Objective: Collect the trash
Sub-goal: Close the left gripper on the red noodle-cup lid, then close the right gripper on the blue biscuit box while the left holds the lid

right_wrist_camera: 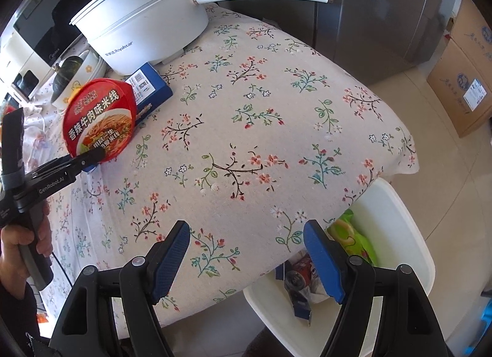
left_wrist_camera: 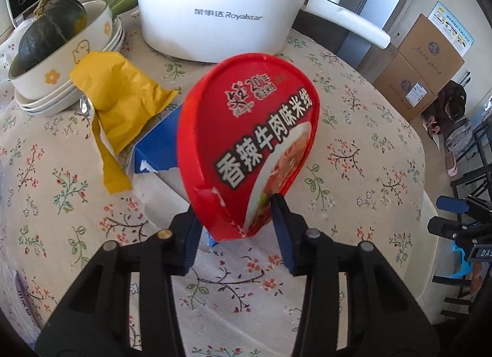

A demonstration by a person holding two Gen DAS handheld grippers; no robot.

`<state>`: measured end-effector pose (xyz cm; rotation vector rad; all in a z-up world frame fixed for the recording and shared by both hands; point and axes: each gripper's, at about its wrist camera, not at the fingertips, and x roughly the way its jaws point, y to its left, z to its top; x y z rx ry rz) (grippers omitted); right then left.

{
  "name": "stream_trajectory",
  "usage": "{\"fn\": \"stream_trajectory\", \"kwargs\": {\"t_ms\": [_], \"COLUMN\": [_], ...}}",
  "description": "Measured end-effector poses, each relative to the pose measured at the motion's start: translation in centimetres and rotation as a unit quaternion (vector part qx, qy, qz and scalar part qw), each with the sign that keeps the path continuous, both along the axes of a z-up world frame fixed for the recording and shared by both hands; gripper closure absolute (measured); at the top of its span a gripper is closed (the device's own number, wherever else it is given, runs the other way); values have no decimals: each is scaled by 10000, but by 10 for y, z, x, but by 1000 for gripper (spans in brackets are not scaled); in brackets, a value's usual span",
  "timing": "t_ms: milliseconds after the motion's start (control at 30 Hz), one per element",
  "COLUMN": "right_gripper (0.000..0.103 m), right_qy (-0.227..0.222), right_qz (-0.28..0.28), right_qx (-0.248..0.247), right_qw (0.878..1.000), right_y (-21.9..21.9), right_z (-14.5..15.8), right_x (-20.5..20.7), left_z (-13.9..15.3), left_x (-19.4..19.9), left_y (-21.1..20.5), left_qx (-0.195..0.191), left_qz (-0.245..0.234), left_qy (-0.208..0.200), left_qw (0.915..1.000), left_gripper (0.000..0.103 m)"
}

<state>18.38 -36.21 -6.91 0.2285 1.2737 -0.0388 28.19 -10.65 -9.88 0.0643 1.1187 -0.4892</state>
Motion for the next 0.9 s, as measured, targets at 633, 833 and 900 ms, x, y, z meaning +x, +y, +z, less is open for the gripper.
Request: {"fn": "stream_trajectory", "kwargs": {"t_ms": [633,833,900], "right_gripper": [25,25,25], "right_qy": [-27,-48,-62], "right_qz": [259,352,379], "right_qx": [38,53,62], "right_qw": [9997,9994,9992], "right_y": [18,26,28], "right_z": [7,10,11], "right_x": [-8,-13,-15], "left_z": [20,20,21], "left_x": [-76,-87,-92], "left_y": [37,54,59], "left_qx": [-364,-465,-515], "left_qz": [-197,49,93], "left_qy": [524,728,818], "left_qw": [9978,9962,9953], "left_gripper": [70,59,48]}}
